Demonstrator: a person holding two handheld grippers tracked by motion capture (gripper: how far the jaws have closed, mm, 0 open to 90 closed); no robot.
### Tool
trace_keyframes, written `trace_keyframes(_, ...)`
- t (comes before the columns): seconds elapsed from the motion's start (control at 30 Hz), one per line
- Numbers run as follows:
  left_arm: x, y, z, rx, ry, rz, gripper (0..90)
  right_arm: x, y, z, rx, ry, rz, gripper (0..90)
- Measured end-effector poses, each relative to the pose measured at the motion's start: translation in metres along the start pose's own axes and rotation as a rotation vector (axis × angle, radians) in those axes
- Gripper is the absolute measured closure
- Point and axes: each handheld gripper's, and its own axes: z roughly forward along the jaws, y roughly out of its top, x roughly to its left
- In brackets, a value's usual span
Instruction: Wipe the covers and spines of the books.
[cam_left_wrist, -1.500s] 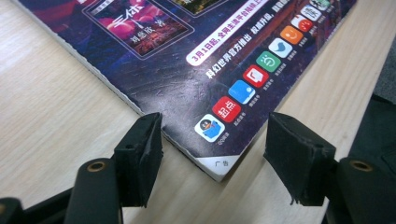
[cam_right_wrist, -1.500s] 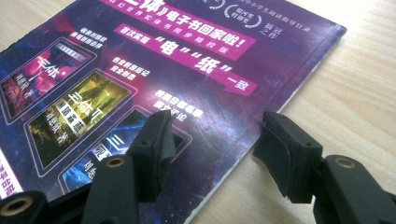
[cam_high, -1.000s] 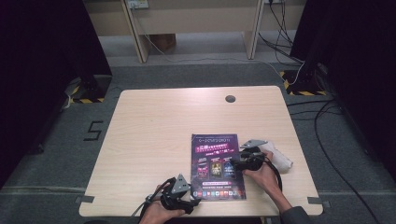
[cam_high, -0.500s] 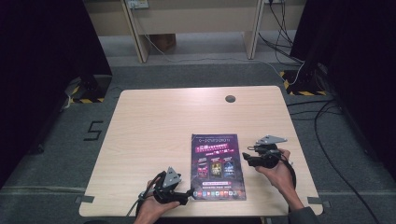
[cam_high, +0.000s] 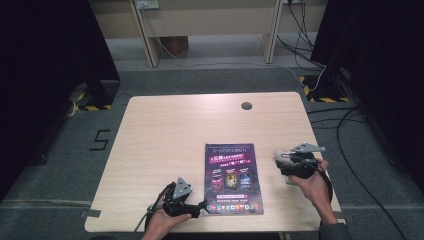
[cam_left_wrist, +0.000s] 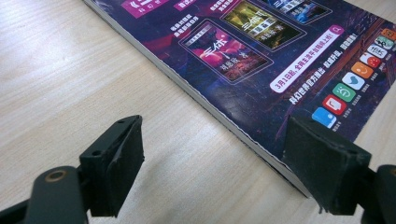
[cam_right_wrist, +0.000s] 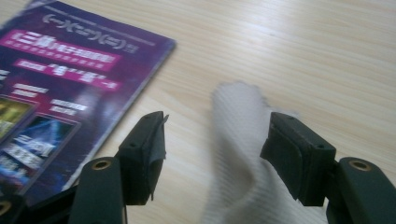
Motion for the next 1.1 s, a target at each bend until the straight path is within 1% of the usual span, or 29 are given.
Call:
trace_keyframes(0.17,0.000,0.000,0.001,0.008,-0.006,-0.002,17.7,-0.012,-0.004,-0.002,0.005,-0.032,0.017,38.0)
trace_keyframes(0.3,0.000,0.000,0.001,0.010,-0.003,-0.002,17.7,-0.018,-0.009,-0.001,0.023,-0.035,0.030,38.1)
trace_keyframes(0.4,0.001,0.000,0.001,0.011,-0.004,-0.005,17.6,-0.021,-0.013,0.000,0.036,-0.035,0.036,38.1)
trace_keyframes(0.57,0.001,0.001,0.001,0.004,-0.001,-0.011,17.6,-0.022,-0.016,0.003,0.066,-0.034,0.041,38.4)
trace_keyframes(0.67,0.001,0.001,0.002,0.004,-0.002,-0.014,17.6,-0.023,-0.018,0.006,0.090,-0.046,0.022,39.3)
trace_keyframes(0.73,0.001,0.002,0.004,0.005,-0.001,-0.014,17.6,-0.024,-0.019,0.009,0.101,-0.054,0.015,41.3)
trace_keyframes(0.87,0.000,0.006,0.012,0.007,0.005,0.002,18.5,-0.026,-0.023,0.016,0.135,-0.037,0.008,48.0)
trace_keyframes(0.9,-0.001,0.007,0.014,0.006,0.001,0.004,18.7,-0.027,-0.024,0.018,0.145,-0.031,0.003,49.3)
trace_keyframes(0.93,-0.001,0.008,0.016,0.007,-0.002,0.002,18.8,-0.027,-0.025,0.020,0.154,-0.026,0.009,51.1)
trace_keyframes(0.97,-0.001,0.008,0.017,0.002,-0.003,-0.001,19.0,-0.028,-0.026,0.021,0.152,-0.019,0.006,51.7)
trace_keyframes(1.1,-0.003,0.011,0.023,0.002,-0.006,0.010,19.6,-0.030,-0.026,0.021,0.143,-0.013,0.007,61.7)
